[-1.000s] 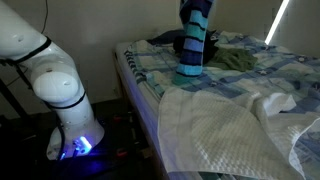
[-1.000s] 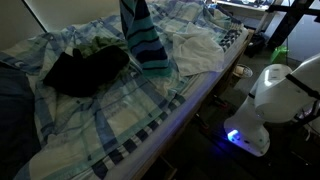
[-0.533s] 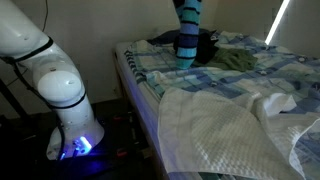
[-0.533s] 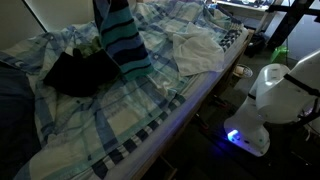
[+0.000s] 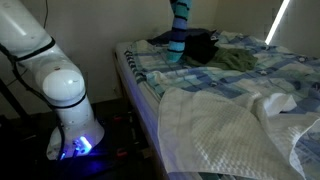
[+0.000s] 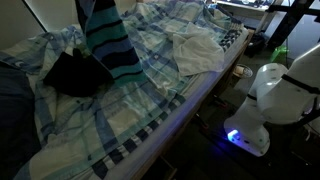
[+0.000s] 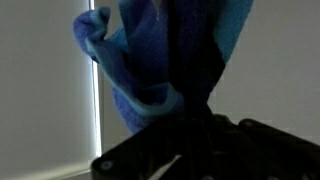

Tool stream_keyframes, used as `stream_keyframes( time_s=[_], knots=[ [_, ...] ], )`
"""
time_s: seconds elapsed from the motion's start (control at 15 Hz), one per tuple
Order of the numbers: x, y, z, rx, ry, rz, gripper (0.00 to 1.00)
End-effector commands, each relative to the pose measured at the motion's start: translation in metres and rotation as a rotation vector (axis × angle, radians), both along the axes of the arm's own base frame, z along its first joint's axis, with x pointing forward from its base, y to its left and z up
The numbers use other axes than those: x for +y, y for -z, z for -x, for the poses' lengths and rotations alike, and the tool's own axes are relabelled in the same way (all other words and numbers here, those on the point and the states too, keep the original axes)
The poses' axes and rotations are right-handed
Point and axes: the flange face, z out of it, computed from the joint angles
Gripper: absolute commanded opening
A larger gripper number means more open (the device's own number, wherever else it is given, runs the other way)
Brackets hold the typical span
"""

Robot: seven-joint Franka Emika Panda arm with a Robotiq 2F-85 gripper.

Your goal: Unfold the blue towel.

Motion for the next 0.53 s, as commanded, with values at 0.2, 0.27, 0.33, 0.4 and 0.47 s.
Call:
stream_keyframes(
  time_s=[0.2, 0.27, 0.33, 0.4, 0.47],
  knots=[
    [-0.024, 0.016, -0.017, 0.062, 0.034, -0.101, 0.01],
    [-0.033, 0.022, -0.02, 0.088, 0.06, -0.123, 0.01],
    [-0.043, 0.028, -0.024, 0.11, 0.092, -0.149, 0.01],
    [-0.055, 0.033, -0.028, 0.134, 0.14, -0.177, 0.01],
    [-0.068, 0.037, -0.03, 0.17, 0.177, -0.219, 0.01]
  ],
)
